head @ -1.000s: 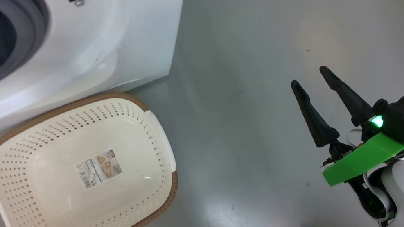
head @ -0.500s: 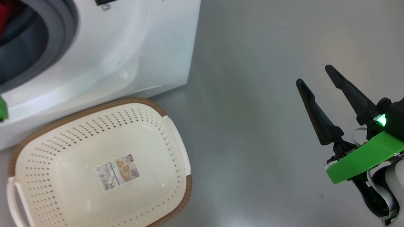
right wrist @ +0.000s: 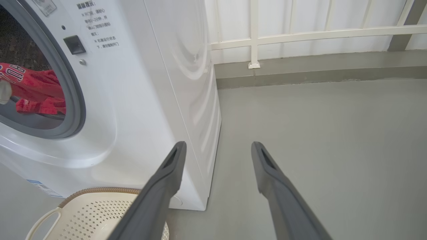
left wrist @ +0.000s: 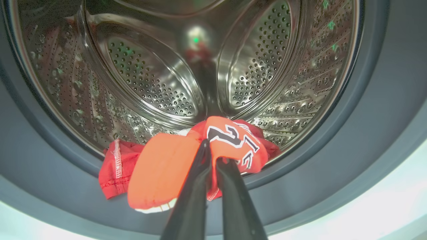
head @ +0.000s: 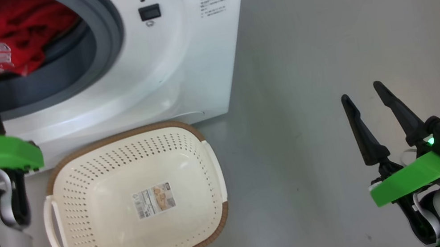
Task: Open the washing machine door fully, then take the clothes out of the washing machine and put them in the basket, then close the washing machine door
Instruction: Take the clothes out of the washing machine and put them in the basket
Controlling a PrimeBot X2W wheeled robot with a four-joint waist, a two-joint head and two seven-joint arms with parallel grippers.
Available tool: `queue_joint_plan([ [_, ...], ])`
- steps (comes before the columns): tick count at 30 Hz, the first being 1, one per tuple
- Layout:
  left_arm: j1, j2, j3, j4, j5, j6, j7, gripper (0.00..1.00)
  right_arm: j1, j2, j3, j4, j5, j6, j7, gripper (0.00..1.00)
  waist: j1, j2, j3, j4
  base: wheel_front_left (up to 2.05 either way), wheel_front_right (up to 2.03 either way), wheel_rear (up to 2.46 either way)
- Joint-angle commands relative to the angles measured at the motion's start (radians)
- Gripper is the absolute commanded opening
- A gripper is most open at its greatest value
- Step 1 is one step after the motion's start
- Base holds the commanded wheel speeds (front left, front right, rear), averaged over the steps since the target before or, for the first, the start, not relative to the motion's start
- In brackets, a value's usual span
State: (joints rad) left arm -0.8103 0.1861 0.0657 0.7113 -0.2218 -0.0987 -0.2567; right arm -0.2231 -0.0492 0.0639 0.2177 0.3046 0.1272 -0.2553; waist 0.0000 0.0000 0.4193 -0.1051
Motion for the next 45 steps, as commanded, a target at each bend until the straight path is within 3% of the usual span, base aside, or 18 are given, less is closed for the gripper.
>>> queue_joint_plan([
  [1, 0.035, 0.032, 0.038, -0.048, -0.004, -0.007, -0.005, 0.00, 0.021, -0.001, 0.011, -0.021, -0.010, 0.003, -0.006, 1.00, 0.0000, 0.0000, -0.026, 0.018, 0.00, 0.00, 0.00],
  [12, 0.188, -0.047, 0.121, -0.277, 0.006, -0.030, -0.005, 0.00, 0.067, -0.001, -0.030, -0.021, -0.029, 0.003, -0.006, 1.00, 0.0000, 0.0000, -0.088, 0.050, 0.00, 0.00, 0.00],
  [30, 0.357, -0.085, 0.143, -0.704, -0.044, -0.032, -0.005, 0.00, 0.095, -0.001, -0.050, -0.029, -0.039, 0.003, -0.006, 1.00, 0.0000, 0.0000, -0.112, 0.082, 0.00, 0.00, 0.00],
  [36, 0.385, -0.092, 0.124, -0.724, -0.045, -0.032, -0.005, 0.00, 0.089, -0.001, -0.047, -0.029, -0.041, 0.003, -0.006, 1.00, 0.0000, 0.0000, -0.102, 0.085, 0.00, 0.00, 0.00],
  [45, 0.442, -0.103, 0.092, -0.626, -0.048, -0.032, -0.005, 0.00, 0.071, -0.001, -0.034, -0.034, -0.033, 0.003, -0.006, 1.00, 0.0000, 0.0000, -0.063, 0.070, 0.00, 0.00, 0.00],
])
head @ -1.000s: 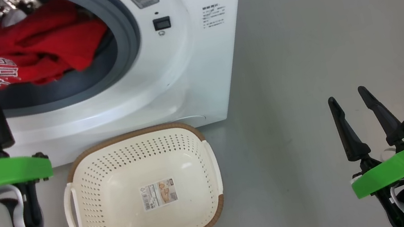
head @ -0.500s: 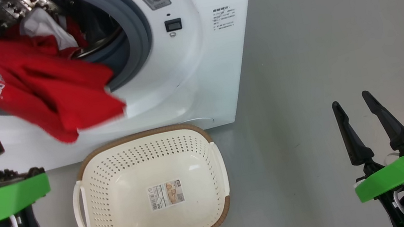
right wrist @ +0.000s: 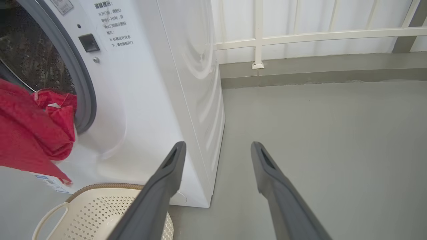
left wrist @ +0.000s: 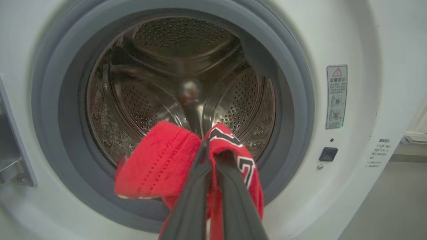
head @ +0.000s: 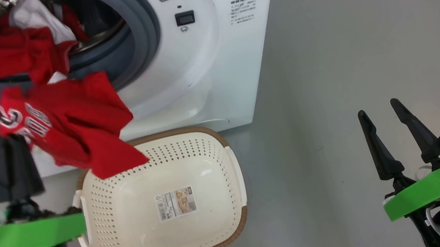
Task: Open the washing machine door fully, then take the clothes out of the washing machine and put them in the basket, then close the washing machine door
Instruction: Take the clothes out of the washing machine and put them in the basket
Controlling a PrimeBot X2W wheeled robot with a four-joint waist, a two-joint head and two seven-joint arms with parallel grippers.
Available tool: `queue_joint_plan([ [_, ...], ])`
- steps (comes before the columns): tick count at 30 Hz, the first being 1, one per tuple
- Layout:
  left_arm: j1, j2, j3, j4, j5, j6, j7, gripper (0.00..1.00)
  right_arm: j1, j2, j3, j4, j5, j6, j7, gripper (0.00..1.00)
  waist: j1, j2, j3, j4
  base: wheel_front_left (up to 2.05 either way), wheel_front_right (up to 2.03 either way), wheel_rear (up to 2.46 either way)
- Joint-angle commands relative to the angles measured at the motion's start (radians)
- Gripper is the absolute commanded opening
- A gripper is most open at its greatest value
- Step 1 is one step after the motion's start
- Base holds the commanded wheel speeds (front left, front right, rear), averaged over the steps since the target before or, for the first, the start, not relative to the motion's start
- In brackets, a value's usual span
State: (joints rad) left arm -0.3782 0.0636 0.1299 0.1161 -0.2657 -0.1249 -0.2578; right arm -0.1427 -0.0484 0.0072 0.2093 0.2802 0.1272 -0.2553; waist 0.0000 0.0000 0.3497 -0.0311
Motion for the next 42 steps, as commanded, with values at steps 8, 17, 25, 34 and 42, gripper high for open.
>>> queue_joint_plan([
  [8, 0.016, 0.013, -0.008, 0.112, 0.002, -0.006, -0.004, 0.00, -0.037, -0.002, 0.036, -0.033, 0.003, 0.003, -0.006, 1.00, 0.0000, 0.0000, 0.073, -0.021, 0.00, 0.00, 0.00],
  [17, -0.037, 0.045, -0.040, 0.299, 0.019, -0.006, -0.004, 0.00, -0.073, -0.002, 0.051, -0.045, 0.021, 0.003, -0.006, 1.00, 0.0000, 0.0000, 0.163, -0.043, 0.00, 0.00, 0.00],
  [25, -0.109, 0.089, -0.069, 0.485, 0.031, -0.006, -0.004, 0.00, -0.103, -0.002, 0.066, -0.055, 0.033, 0.003, -0.006, 1.00, 0.0000, 0.0000, 0.241, -0.068, 0.00, 0.00, 0.00],
  [34, -0.184, 0.121, -0.154, 0.684, 0.055, -0.006, -0.004, 0.00, -0.126, -0.002, 0.095, -0.062, 0.046, 0.003, -0.006, 1.00, 0.0000, 0.0000, 0.321, -0.093, 0.00, 0.00, 0.00],
  [42, -0.261, 0.137, -0.207, 0.792, 0.036, -0.006, -0.004, 0.00, -0.139, -0.002, 0.102, -0.081, 0.044, 0.003, -0.006, 1.00, 0.0000, 0.0000, 0.378, -0.098, 0.00, 0.00, 0.00],
])
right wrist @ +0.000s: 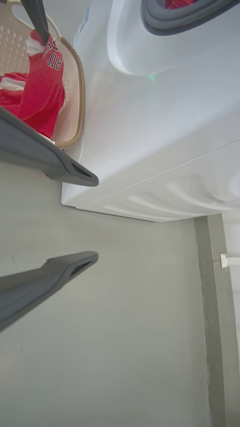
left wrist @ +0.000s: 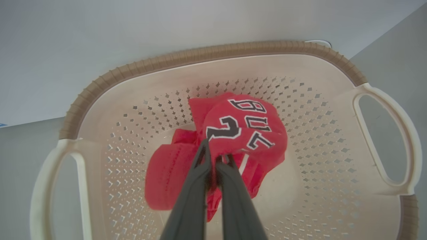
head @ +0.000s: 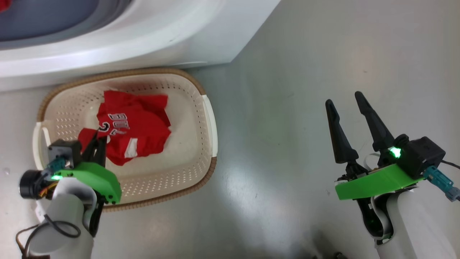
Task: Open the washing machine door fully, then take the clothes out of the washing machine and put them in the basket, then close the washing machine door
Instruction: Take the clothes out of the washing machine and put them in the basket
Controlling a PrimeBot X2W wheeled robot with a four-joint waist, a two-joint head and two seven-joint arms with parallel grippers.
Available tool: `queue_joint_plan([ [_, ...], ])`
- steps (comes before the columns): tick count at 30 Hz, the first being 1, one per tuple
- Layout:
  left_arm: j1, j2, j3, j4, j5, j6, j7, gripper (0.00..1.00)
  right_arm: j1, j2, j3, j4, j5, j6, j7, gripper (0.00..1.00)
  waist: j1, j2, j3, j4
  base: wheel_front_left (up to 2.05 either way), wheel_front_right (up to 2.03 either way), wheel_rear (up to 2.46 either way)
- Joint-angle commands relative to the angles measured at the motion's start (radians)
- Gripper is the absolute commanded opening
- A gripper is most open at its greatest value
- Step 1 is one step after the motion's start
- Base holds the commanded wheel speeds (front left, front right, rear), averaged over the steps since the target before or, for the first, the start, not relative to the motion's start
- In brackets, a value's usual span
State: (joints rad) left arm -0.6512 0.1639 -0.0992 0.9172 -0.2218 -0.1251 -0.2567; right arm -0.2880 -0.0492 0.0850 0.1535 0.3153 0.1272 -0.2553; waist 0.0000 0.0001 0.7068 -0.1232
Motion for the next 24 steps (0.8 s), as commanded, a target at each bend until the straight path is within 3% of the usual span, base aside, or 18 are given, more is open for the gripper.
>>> queue_joint_plan([
  [1, 0.001, 0.039, 0.014, 0.003, -0.012, -0.006, -0.005, 0.00, 0.005, -0.001, 0.025, -0.027, 0.007, 0.003, -0.006, 1.00, 0.0000, -0.0001, 0.029, -0.006, 0.00, 0.00, 0.00],
  [10, -0.069, 0.057, -0.033, 0.109, -0.073, -0.006, -0.005, 0.03, -0.006, -0.001, 0.032, -0.034, 0.002, 0.003, -0.006, 1.00, 0.0000, -0.0001, 0.057, -0.012, 0.00, 0.00, 0.00],
  [12, -0.075, 0.061, -0.038, 0.119, -0.085, -0.006, -0.005, 0.28, -0.008, -0.001, 0.032, -0.033, 0.001, 0.003, -0.006, 1.00, 0.0000, -0.0001, 0.057, -0.015, 0.00, 0.00, 0.00],
  [16, -0.083, 0.067, -0.050, 0.133, -0.113, -0.006, -0.005, 0.93, -0.008, -0.001, 0.028, -0.032, -0.001, 0.003, -0.006, 1.00, 0.0000, -0.0001, 0.053, -0.017, 0.00, 0.00, 0.00],
  [17, -0.084, 0.068, -0.052, 0.134, -0.120, -0.006, -0.005, 1.00, -0.008, -0.001, 0.026, -0.032, -0.001, 0.003, -0.006, 1.00, 0.0000, -0.0001, 0.051, -0.017, 0.00, 0.00, 0.00],
  [24, -0.075, 0.065, -0.060, 0.125, -0.155, -0.006, -0.005, 1.00, -0.004, -0.001, 0.014, -0.023, -0.006, 0.003, -0.006, 1.00, 0.0000, -0.0001, 0.021, -0.005, 0.00, 0.00, 0.00],
])
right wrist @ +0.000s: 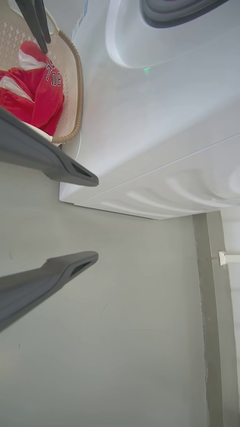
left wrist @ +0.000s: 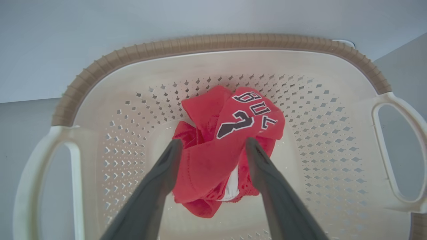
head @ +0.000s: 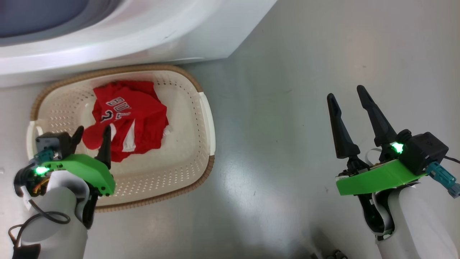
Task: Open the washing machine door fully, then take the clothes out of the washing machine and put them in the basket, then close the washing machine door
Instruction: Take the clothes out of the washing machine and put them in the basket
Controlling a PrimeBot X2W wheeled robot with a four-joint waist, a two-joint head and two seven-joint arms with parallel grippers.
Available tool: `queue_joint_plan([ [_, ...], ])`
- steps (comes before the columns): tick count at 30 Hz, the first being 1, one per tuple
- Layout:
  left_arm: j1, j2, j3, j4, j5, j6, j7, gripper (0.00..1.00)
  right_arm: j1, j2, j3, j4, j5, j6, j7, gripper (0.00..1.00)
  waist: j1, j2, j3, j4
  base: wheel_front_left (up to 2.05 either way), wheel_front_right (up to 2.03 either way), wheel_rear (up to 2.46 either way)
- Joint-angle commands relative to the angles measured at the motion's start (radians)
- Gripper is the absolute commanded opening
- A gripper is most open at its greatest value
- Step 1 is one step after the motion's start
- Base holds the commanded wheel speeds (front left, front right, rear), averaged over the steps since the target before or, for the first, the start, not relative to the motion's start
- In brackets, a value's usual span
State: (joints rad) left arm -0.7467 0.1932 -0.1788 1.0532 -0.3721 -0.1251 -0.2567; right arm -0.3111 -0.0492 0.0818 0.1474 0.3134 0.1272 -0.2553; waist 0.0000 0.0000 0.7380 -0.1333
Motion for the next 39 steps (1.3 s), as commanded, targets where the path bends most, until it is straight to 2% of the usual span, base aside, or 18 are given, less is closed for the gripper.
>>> queue_joint_plan([
  [1, 0.024, 0.034, 0.021, -0.015, -0.009, -0.006, -0.005, 1.00, 0.021, -0.001, 0.016, -0.015, -0.005, 0.003, -0.006, 1.00, 0.0000, 0.0000, -0.017, 0.007, 0.00, 0.00, 0.00],
  [16, 0.148, 0.009, 0.104, -0.145, -0.030, -0.006, -0.005, 1.00, 0.062, -0.001, -0.006, 0.029, -0.021, 0.003, -0.006, 1.00, 0.0000, 0.0000, -0.203, 0.040, 0.00, 0.00, 0.00],
  [39, 0.420, -0.057, 0.250, -0.497, 0.070, -0.006, -0.005, 1.00, 0.184, -0.001, -0.035, 0.077, -0.047, 0.003, -0.006, 1.00, 0.0000, 0.0000, -0.483, 0.083, 0.00, 0.00, 0.00],
])
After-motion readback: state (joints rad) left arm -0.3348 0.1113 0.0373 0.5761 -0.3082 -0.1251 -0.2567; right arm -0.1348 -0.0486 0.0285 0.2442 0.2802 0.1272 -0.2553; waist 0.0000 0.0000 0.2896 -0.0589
